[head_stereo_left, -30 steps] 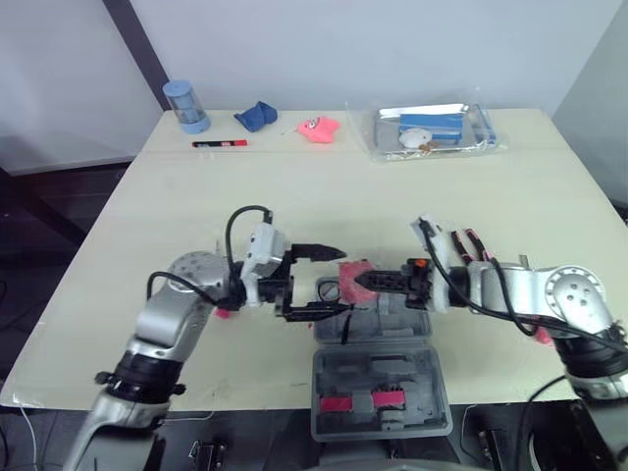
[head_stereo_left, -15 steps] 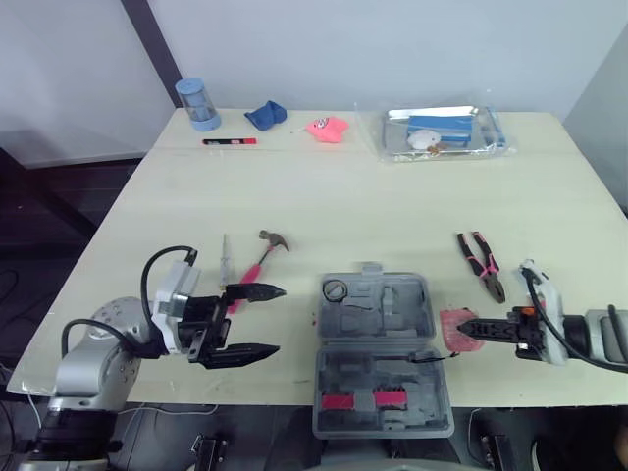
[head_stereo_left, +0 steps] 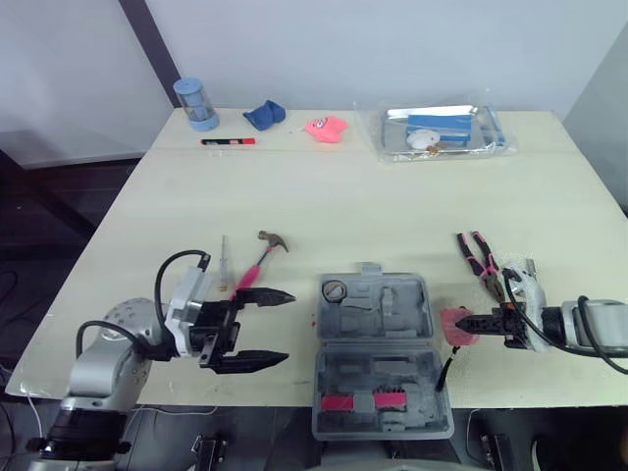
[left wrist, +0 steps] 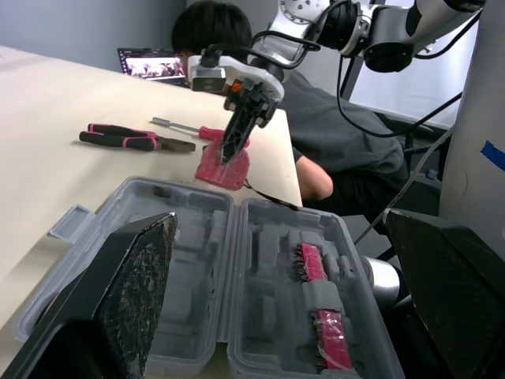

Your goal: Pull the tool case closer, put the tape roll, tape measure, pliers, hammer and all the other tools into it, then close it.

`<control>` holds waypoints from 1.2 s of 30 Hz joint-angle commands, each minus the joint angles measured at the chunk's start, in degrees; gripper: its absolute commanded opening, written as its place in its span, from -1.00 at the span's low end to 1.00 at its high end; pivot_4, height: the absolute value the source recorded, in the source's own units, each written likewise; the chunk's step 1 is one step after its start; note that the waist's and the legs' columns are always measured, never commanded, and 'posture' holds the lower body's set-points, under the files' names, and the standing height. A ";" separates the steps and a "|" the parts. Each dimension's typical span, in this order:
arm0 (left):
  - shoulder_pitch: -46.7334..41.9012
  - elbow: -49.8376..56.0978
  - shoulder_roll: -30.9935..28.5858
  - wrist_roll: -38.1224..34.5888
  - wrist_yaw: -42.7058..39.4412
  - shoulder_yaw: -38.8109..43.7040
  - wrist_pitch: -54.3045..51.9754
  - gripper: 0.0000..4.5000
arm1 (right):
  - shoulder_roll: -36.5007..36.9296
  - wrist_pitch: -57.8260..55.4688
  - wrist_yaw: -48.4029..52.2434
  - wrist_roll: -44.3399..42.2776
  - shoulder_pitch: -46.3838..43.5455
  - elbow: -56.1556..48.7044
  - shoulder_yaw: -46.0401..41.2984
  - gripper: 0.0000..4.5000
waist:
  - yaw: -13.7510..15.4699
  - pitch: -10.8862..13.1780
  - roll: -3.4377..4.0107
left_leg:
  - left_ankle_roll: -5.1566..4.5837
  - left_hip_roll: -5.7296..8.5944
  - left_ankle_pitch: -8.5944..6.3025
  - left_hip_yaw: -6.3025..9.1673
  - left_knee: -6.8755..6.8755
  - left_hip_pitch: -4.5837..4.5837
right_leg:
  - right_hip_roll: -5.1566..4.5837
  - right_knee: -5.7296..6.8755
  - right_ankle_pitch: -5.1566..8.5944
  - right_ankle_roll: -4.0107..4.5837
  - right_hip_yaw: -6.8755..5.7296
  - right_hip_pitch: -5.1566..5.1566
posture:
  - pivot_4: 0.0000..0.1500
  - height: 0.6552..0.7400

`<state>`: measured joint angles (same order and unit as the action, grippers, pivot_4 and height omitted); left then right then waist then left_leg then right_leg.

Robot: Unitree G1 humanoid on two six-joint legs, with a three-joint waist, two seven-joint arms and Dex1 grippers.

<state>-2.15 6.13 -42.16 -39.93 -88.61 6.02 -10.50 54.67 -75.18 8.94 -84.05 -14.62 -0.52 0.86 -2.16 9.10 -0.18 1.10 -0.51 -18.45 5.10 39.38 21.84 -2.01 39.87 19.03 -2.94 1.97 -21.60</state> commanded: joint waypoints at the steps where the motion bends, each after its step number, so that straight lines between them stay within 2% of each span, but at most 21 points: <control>1: 0.13 1.85 0.16 -0.12 -1.28 -0.01 1.01 1.00 | -0.64 -1.70 3.21 4.13 -1.31 0.80 -0.93 -0.80 | 0.05 0.00 0.00 | 0.00 0.00 0.00 0.00 0.00 0.00 | 0.00 0.00 0.00 0.00 0.00 0.00 | 1.00 1.00; 3: 0.21 1.98 0.25 -0.07 -1.09 -0.03 1.07 1.00 | -0.87 -2.40 4.93 6.87 -1.62 1.36 -1.21 -0.80 | 0.03 0.00 0.00 | 0.00 0.01 0.00 -0.01 0.00 0.00 | -0.01 0.00 0.00 0.00 0.01 0.00 | 1.00 1.00; 4: 0.23 2.09 0.33 -0.08 -0.97 -0.04 1.04 1.00 | -0.85 -2.49 5.89 8.47 -1.67 1.67 -1.21 -0.45 | 0.03 0.00 0.00 | 0.00 0.01 0.00 -0.01 0.00 -0.01 | -0.01 0.00 0.00 0.00 0.02 0.00 | 1.00 1.00; 6: 0.28 2.29 0.46 -0.11 -0.85 -0.10 0.96 1.00 | -0.67 -2.46 7.54 10.91 -1.82 1.91 -0.94 -0.18 | 0.05 0.00 0.00 | 0.00 0.01 0.00 -0.01 0.00 -0.01 | -0.01 0.01 0.00 0.00 0.01 0.00 | 1.00 1.00; 9: 0.07 2.27 0.76 -0.04 -0.81 -0.41 0.75 1.00 | -0.38 -2.07 10.51 14.54 -2.15 1.18 -1.31 0.37 | 0.03 0.00 0.00 | 0.00 0.03 0.00 -0.02 0.00 -0.01 | -0.01 0.00 0.00 0.00 0.01 0.00 | 1.00 1.00; 10: -0.06 2.20 0.85 -0.03 -0.83 -0.46 0.63 1.00 | 0.02 -2.00 11.82 15.54 -2.05 0.44 -1.66 0.42 | 0.02 0.00 0.00 | 0.00 0.03 0.00 -0.02 0.00 -0.01 | -0.01 0.00 0.00 0.00 0.01 0.00 | 1.00 1.00; 12: -0.41 2.04 0.96 -0.10 -0.84 -0.57 0.41 1.00 | 2.91 -0.10 16.53 18.94 -0.83 -3.47 -0.96 0.90 | 0.02 0.02 0.04 | 0.00 0.04 0.00 -0.02 0.00 -0.02 | -0.01 0.01 0.00 0.00 0.01 0.00 | 1.00 1.00; 13: -0.57 1.90 0.99 -0.12 -0.88 -0.65 0.36 1.00 | 4.83 1.23 19.45 20.65 0.17 -5.92 -0.75 0.96 | 0.04 0.03 0.06 | 0.00 0.04 0.00 -0.02 0.00 -0.01 | -0.01 0.01 0.00 0.00 0.02 0.00 | 1.00 1.00; 16: -0.87 1.50 1.01 -0.18 -0.96 -0.84 0.32 1.00 | 10.40 8.61 28.22 27.25 4.00 -12.17 -0.59 0.96 | 0.21 0.05 0.09 | 0.00 0.06 0.00 0.02 0.00 0.01 | -0.01 -0.01 0.00 0.00 -0.03 0.00 | 1.00 1.00; 19: -0.95 1.06 1.03 -0.25 -1.16 -0.88 0.42 1.00 | 16.54 24.36 39.09 37.63 11.30 -18.51 -2.00 0.96 | 0.32 0.06 0.11 | 0.00 0.07 0.00 0.03 -0.01 0.00 | 0.00 -0.02 0.00 0.00 -0.06 0.00 | 1.00 1.00; 24: -0.75 0.51 0.84 -0.41 -1.61 -0.61 0.64 1.00 | 18.77 49.23 52.19 51.80 21.09 -23.48 -5.34 0.96 | -0.01 0.07 0.10 | 0.00 0.10 0.00 -0.01 0.01 -0.07 | 0.00 0.01 0.00 -0.01 -0.03 0.03 | 1.00 1.00; 30: -0.61 0.12 0.72 -0.33 -1.88 -0.48 0.84 1.00 | 13.66 61.69 54.40 63.39 17.80 -19.31 0.37 0.96 | -0.08 0.07 0.08 | 0.02 0.08 0.01 -0.01 0.03 -0.10 | 0.00 0.03 0.00 -0.01 -0.01 0.04 | 1.00 1.00; 36: 0.28 -0.74 0.36 0.40 -2.10 0.04 2.21 1.00 | 9.11 65.57 56.37 72.26 10.70 -11.32 7.61 0.96 | -0.13 0.08 0.09 | 0.22 0.10 0.12 -0.03 0.03 -0.09 | -0.01 0.03 0.00 -0.01 0.02 0.03 | 1.00 1.00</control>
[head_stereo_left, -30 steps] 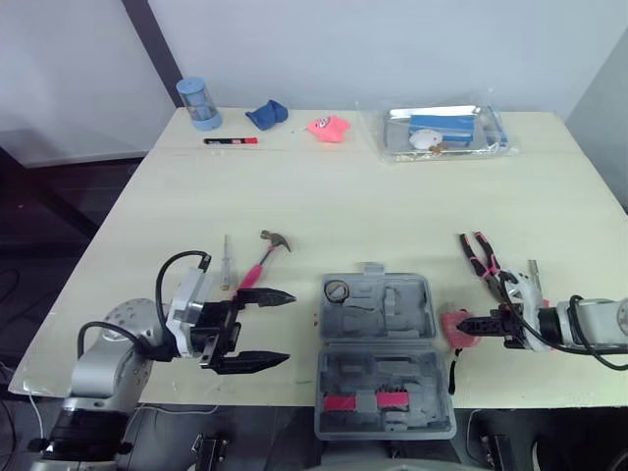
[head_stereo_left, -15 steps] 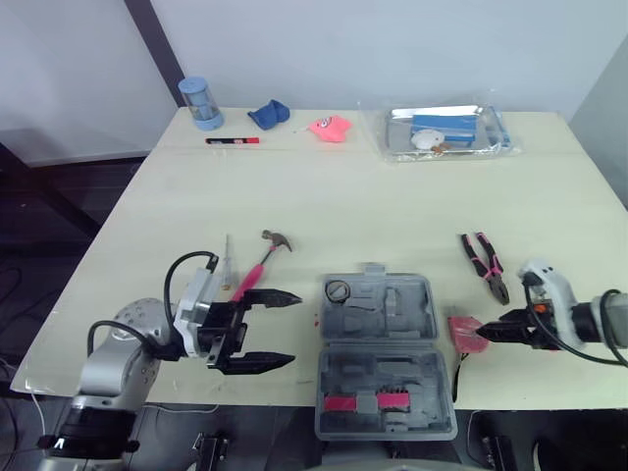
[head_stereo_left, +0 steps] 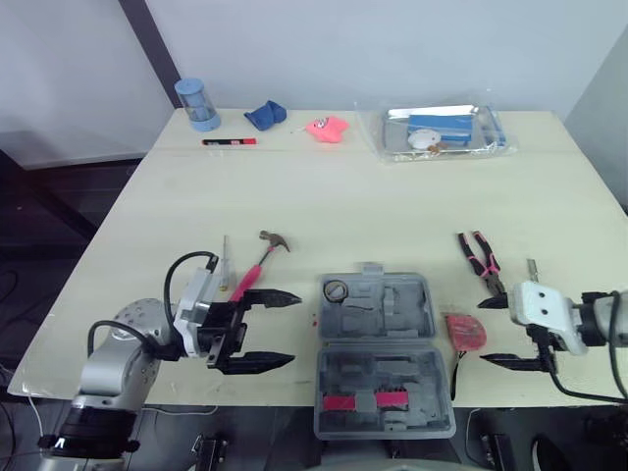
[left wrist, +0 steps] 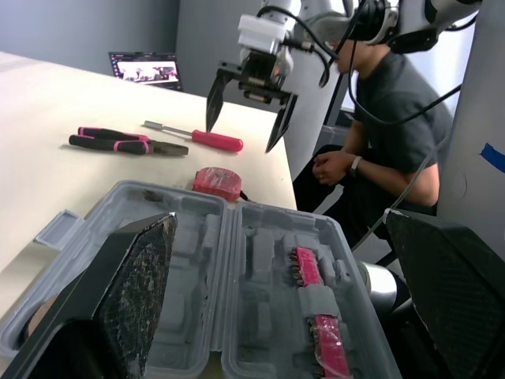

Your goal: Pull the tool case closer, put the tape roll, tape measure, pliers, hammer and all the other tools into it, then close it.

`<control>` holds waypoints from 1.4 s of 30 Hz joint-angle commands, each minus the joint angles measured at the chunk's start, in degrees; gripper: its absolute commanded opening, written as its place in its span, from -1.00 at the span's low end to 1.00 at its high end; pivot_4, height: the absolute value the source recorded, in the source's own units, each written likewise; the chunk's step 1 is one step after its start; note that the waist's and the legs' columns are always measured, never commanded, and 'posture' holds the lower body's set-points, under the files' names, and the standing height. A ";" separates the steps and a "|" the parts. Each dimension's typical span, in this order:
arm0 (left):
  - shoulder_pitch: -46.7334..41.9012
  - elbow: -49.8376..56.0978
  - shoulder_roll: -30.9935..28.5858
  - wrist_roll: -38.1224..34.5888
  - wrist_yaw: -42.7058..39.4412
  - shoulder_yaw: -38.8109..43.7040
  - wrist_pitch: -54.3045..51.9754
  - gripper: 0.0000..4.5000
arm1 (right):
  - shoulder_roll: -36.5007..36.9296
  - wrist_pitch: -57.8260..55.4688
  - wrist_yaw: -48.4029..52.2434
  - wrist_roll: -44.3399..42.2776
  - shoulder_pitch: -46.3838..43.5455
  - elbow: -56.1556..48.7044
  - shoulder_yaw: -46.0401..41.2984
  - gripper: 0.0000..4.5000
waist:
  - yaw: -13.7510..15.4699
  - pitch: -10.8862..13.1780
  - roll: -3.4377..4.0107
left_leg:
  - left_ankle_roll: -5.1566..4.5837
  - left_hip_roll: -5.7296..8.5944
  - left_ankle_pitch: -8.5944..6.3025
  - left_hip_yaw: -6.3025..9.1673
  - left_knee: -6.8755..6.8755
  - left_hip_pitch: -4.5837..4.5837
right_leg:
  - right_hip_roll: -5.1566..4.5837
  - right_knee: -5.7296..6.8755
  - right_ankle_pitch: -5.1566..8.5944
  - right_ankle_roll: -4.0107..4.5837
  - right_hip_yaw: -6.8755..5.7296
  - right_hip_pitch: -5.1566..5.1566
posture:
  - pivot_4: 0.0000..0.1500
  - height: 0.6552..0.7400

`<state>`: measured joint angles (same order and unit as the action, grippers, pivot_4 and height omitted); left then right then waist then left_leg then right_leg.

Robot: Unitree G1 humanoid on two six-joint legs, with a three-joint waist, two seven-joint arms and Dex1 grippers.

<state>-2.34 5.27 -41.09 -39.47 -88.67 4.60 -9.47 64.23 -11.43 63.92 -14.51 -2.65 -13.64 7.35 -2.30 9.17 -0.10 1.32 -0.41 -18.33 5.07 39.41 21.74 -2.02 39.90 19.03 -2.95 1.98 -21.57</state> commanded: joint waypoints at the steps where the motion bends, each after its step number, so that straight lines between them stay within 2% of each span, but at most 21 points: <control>1: 0.60 0.19 -0.72 -0.07 -1.88 1.53 1.32 1.00 | -1.07 2.44 1.49 3.69 -1.87 2.93 1.72 0.96 | 0.09 0.01 0.01 | 0.00 0.00 0.00 0.00 0.00 0.00 | 0.00 0.00 0.00 0.00 0.00 0.00 | 1.00 1.00; 10: 3.04 1.26 -0.62 0.06 -0.97 2.07 2.34 1.00 | -5.91 7.69 3.62 10.10 -6.90 10.23 5.77 0.96 | 0.00 0.00 0.01 | 0.01 -0.02 0.00 0.00 0.00 -0.01 | -0.01 0.02 0.00 0.00 0.01 -0.01 | 1.00 1.00; 28: 3.93 1.20 -0.32 -0.05 -0.80 2.53 3.24 1.00 | -9.90 9.21 8.06 14.75 -12.68 14.24 8.47 0.96 | 0.01 0.00 0.01 | 0.02 -0.02 0.01 0.03 0.00 -0.01 | -0.02 0.03 0.00 0.00 -0.01 -0.01 | 1.00 1.00; 31: 4.08 0.84 -0.24 0.03 -0.93 2.54 3.61 1.00 | -10.19 9.08 8.57 15.44 -12.80 14.30 8.83 0.60 | 0.02 0.00 0.01 | 0.02 -0.02 0.01 0.02 0.00 -0.01 | -0.02 0.03 0.00 0.00 -0.01 0.00 | 1.00 1.00; 33: 4.12 0.74 -0.19 0.04 -0.93 2.53 3.70 1.00 | -10.31 9.06 8.90 16.03 -12.71 14.25 9.08 0.22 | 0.02 0.00 0.01 | 0.02 -0.02 0.01 0.02 0.00 -0.01 | -0.02 0.03 0.00 0.00 -0.01 0.00 | 1.00 1.00; 38: 4.01 0.61 -0.07 0.08 -0.89 2.47 3.90 1.00 | -10.41 8.44 9.04 16.37 -12.39 13.91 9.05 0.22 | 0.02 0.00 0.01 | 0.03 -0.02 0.02 0.03 0.01 -0.01 | -0.02 0.03 0.00 0.00 -0.01 0.00 | 1.00 1.00; 42: 3.83 0.64 0.45 0.25 -0.44 2.19 4.17 1.00 | -9.66 5.99 9.31 14.31 -12.38 9.73 7.00 0.22 | 0.04 0.00 0.02 | 0.03 -0.02 0.02 0.03 0.01 -0.01 | -0.02 0.04 0.00 0.00 -0.01 0.00 | 1.00 1.00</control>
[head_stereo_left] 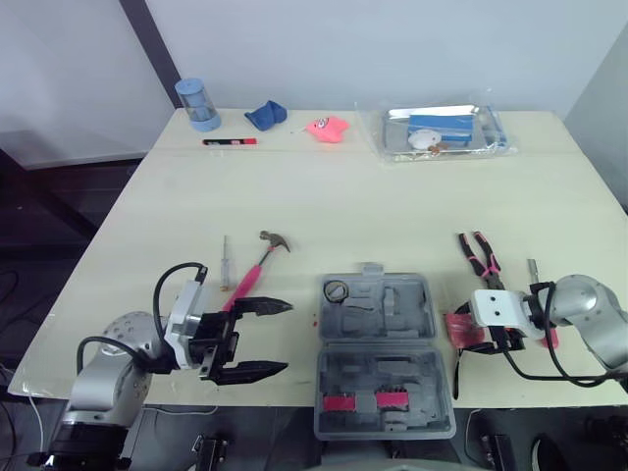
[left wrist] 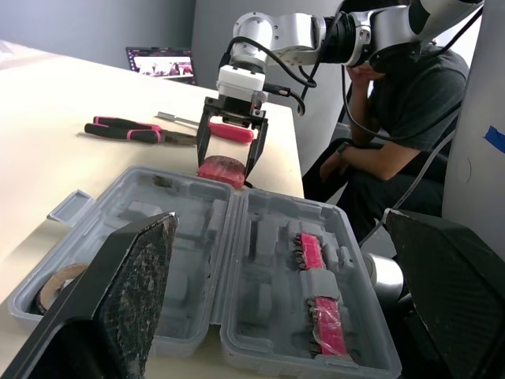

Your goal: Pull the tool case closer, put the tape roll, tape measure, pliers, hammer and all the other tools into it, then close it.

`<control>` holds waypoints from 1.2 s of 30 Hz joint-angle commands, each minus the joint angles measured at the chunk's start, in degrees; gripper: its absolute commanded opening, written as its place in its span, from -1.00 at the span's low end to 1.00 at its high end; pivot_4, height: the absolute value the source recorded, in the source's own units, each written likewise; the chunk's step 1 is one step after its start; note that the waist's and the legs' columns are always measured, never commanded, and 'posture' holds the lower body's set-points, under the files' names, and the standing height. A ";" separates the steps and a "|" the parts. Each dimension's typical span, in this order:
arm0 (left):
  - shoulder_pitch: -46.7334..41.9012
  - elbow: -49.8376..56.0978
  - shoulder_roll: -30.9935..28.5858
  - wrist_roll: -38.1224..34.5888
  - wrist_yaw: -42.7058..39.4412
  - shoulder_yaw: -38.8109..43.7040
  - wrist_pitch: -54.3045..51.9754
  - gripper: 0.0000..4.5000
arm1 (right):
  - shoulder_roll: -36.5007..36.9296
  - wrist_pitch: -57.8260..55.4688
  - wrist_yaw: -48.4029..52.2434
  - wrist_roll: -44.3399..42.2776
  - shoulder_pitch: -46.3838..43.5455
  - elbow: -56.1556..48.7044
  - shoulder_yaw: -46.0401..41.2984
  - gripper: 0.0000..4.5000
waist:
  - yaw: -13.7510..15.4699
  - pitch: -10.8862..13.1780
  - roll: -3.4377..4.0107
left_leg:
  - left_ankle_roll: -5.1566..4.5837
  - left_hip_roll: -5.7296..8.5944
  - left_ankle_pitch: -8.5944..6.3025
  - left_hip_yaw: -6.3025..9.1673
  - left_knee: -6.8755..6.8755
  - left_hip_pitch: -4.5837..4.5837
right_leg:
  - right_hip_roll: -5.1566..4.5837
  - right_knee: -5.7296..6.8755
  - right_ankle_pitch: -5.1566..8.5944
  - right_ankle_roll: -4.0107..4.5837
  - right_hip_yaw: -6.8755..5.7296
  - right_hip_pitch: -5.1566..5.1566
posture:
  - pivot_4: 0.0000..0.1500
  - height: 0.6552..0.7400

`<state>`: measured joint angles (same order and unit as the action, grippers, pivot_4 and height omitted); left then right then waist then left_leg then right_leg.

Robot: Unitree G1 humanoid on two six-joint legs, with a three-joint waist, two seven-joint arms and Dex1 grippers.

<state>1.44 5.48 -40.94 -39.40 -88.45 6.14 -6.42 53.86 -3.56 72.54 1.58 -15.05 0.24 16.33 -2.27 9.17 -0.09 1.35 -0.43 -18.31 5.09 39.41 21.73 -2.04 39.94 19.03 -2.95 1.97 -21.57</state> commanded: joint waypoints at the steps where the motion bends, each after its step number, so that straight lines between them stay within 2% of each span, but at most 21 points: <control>1: 0.07 0.40 0.41 0.14 -0.56 0.70 1.16 1.00 | 0.86 -4.19 0.60 -2.55 -0.21 -5.88 -2.67 0.22 | 0.01 0.00 0.00 | 0.00 0.00 0.00 0.00 0.00 0.00 | 0.00 0.00 0.00 0.00 0.00 0.00 | 1.00 1.00; 5: 0.20 0.14 0.77 0.11 0.12 1.14 1.46 1.00 | 1.97 -14.27 0.59 -4.91 -3.20 -15.47 -4.62 0.22 | -0.09 0.01 0.02 | 0.00 -0.01 0.00 0.00 0.00 0.00 | 0.00 0.02 0.00 0.00 0.01 -0.01 | 1.00 1.00; 7: 0.28 0.03 1.10 0.01 0.90 1.55 1.45 1.00 | 3.59 -25.17 2.08 -4.65 -7.44 -21.97 -2.67 0.22 | -0.17 0.03 0.09 | -0.01 -0.02 0.00 -0.01 0.00 -0.01 | 0.01 0.05 0.00 0.00 0.04 -0.03 | 1.00 1.00; 8: 0.30 -0.04 1.27 -0.03 1.36 1.77 1.45 1.00 | 4.28 -29.91 2.50 -2.64 -10.74 -24.93 -0.51 0.22 | -0.10 0.02 0.09 | -0.01 -0.03 0.00 0.00 0.00 -0.02 | 0.01 0.06 0.00 0.00 0.05 -0.03 | 1.00 1.00; 11: 0.20 -0.40 1.92 -0.31 2.98 2.66 1.33 1.00 | 3.51 -45.20 5.56 -4.73 -21.24 -30.70 5.46 0.22 | -0.11 0.04 0.12 | 0.00 -0.03 0.00 0.06 0.00 0.00 | 0.00 0.03 0.00 0.00 0.00 -0.04 | 1.00 1.00; 14: 0.21 -1.26 1.92 0.05 3.00 3.30 1.86 1.00 | 2.20 -50.46 6.62 -1.59 -29.72 -30.62 13.95 0.22 | -0.07 0.03 0.11 | 0.00 -0.04 0.00 0.15 -0.02 0.02 | -0.01 -0.01 0.00 0.01 -0.07 -0.06 | 1.00 1.00; 20: 0.48 -2.93 1.80 0.91 3.72 5.18 3.27 1.00 | -4.45 -58.34 5.07 2.66 -40.43 -24.02 27.67 0.22 | -0.10 0.03 0.10 | 0.02 0.09 0.01 0.13 -0.01 0.11 | -0.26 -0.05 0.00 0.00 -0.16 -0.13 | 1.00 1.00; 24: 0.87 -2.87 1.89 0.96 3.85 5.96 3.57 1.00 | -6.47 -58.43 4.11 5.38 -43.08 -19.74 33.67 0.22 | -0.17 0.03 0.10 | 0.04 0.07 0.02 0.21 -0.02 0.10 | -0.23 -0.02 0.00 0.00 -0.23 -0.16 | 1.00 1.00; 36: 0.81 -3.44 1.79 0.36 3.13 6.74 3.31 1.00 | -12.84 -56.10 1.01 8.61 -44.89 -8.12 37.55 0.22 | -0.30 0.04 0.11 | 0.04 0.09 0.02 0.22 -0.02 0.11 | -0.25 0.01 0.00 0.00 -0.28 -0.16 | 1.00 1.00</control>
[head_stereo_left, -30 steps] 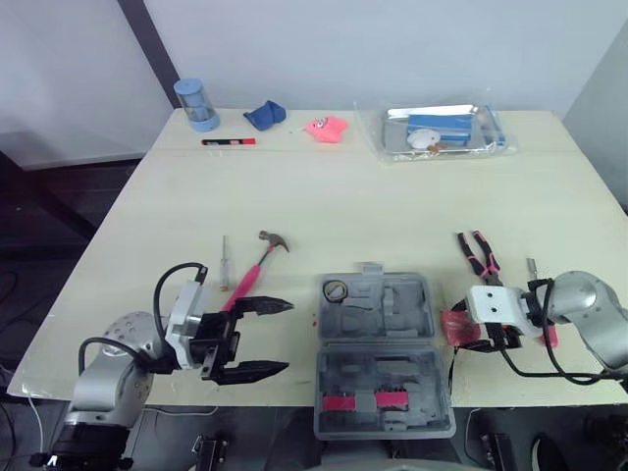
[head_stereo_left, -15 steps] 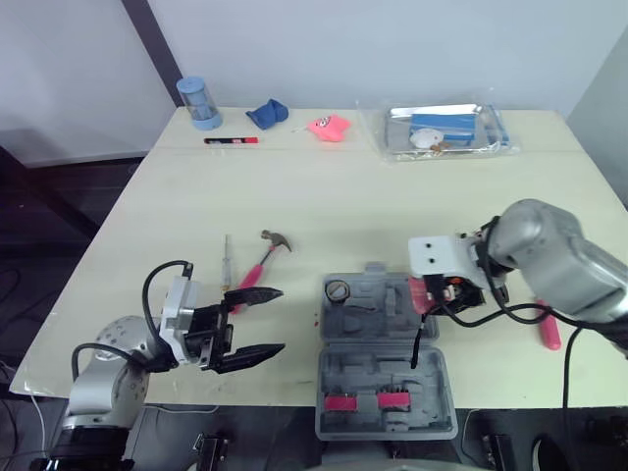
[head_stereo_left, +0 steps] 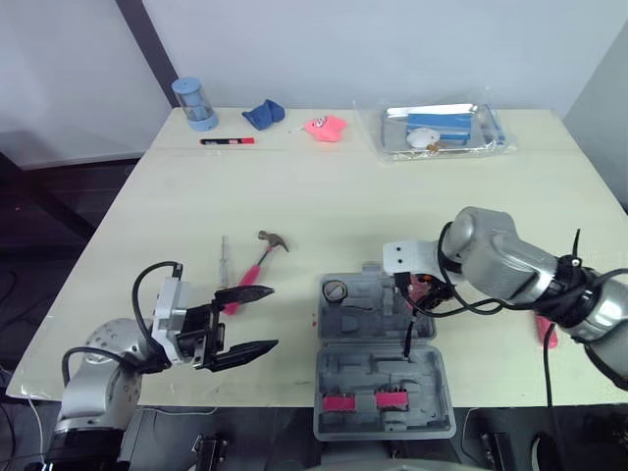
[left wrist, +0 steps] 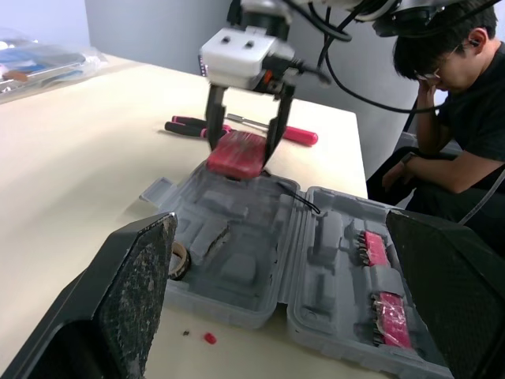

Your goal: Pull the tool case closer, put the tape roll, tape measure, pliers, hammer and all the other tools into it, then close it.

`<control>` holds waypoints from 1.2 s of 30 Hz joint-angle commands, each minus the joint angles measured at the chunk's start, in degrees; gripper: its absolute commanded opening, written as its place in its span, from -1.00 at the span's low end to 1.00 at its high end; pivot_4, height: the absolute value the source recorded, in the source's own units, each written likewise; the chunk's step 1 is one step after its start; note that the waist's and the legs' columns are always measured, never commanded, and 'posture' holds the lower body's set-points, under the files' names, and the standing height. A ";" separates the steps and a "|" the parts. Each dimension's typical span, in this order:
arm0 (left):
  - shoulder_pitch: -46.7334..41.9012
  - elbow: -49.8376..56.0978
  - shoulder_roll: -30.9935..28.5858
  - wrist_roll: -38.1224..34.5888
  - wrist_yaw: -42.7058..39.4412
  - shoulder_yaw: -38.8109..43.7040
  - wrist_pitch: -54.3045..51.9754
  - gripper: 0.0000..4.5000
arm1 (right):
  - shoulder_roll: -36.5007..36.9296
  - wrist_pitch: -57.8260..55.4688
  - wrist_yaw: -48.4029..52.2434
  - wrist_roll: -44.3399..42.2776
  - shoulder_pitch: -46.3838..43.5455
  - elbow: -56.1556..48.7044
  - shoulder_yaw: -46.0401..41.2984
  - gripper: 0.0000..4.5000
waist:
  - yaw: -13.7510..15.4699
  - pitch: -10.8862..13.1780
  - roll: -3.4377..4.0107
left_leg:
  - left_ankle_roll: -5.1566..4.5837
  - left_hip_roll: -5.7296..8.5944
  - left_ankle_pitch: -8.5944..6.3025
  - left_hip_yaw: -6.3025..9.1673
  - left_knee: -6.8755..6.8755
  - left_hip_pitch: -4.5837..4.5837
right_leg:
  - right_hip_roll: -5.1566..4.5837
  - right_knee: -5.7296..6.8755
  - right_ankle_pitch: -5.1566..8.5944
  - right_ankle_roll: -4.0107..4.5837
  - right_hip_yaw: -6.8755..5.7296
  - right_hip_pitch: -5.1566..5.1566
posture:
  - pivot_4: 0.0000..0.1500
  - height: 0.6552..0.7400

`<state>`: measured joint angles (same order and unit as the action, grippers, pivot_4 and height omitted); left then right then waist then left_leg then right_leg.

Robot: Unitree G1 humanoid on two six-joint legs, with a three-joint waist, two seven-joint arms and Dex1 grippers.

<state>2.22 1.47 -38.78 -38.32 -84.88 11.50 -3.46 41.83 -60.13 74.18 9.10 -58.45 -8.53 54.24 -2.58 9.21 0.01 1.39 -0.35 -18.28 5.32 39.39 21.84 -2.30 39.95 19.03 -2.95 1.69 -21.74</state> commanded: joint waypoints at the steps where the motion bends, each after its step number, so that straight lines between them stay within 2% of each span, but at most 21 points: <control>1: 0.12 0.71 -0.31 -0.72 -0.39 1.39 0.37 1.00 | -1.36 0.35 -0.78 1.22 -1.32 1.12 -0.17 0.22 | 0.00 0.00 0.00 | 0.00 0.00 0.00 0.00 0.00 0.01 | 0.00 -0.01 0.00 0.00 0.00 0.00 | 1.00 1.00; 23: 1.34 2.12 0.25 -0.27 0.04 0.69 0.78 1.00 | -6.87 2.33 -3.10 2.13 0.55 6.20 -0.36 0.22 | -0.06 0.00 0.00 | 0.01 0.01 0.00 0.02 0.00 0.00 | -0.01 0.00 0.00 0.00 -0.02 0.00 | 1.00 1.00; 24: 1.37 2.13 0.25 -0.25 0.05 0.65 0.76 1.00 | -6.91 2.43 -3.39 2.16 0.68 6.14 -0.62 0.71 | -0.06 0.00 0.00 | 0.01 0.00 0.00 0.02 0.00 0.00 | -0.01 0.00 0.00 0.00 -0.02 0.00 | 1.00 1.00; 25: 1.39 2.11 0.24 -0.24 0.05 0.64 0.73 1.00 | -6.87 2.37 -3.71 2.17 0.76 5.95 -1.00 0.75 | -0.07 0.00 0.00 | 0.01 0.00 0.00 0.03 0.00 0.00 | -0.01 0.00 0.00 0.00 -0.02 0.00 | 1.00 1.00; 32: 1.35 2.59 0.38 -0.20 0.43 0.12 0.30 1.00 | -4.73 1.71 -3.24 0.77 0.39 1.60 -3.86 0.75 | 0.01 0.00 0.00 | 0.01 0.00 0.00 0.05 -0.01 0.02 | -0.02 -0.02 0.00 0.00 -0.04 -0.01 | 1.00 1.00; 34: 1.30 2.94 0.41 -0.30 0.68 0.00 0.09 1.00 | -3.88 0.70 -3.01 -0.61 1.14 -0.95 -6.09 0.75 | 0.03 0.00 0.01 | 0.01 0.01 0.00 0.06 -0.01 0.01 | -0.02 -0.02 0.00 0.00 -0.05 0.00 | 1.00 1.00; 36: 1.41 3.35 0.36 -0.47 0.81 0.04 -0.16 1.00 | -2.69 -1.00 -2.96 -4.48 4.35 -5.67 -12.20 0.75 | 0.05 0.00 0.00 | 0.01 0.00 0.00 0.06 -0.01 0.02 | -0.04 -0.02 0.00 0.00 -0.05 0.00 | 1.00 1.00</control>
<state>3.23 2.52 -38.39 -38.28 -84.41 11.01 -3.55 38.01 -59.82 70.92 8.00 -55.90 -9.01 48.18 -2.53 9.21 0.01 1.40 -0.34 -18.28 5.42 39.37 21.88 -2.34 39.91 19.03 -2.95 1.61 -21.73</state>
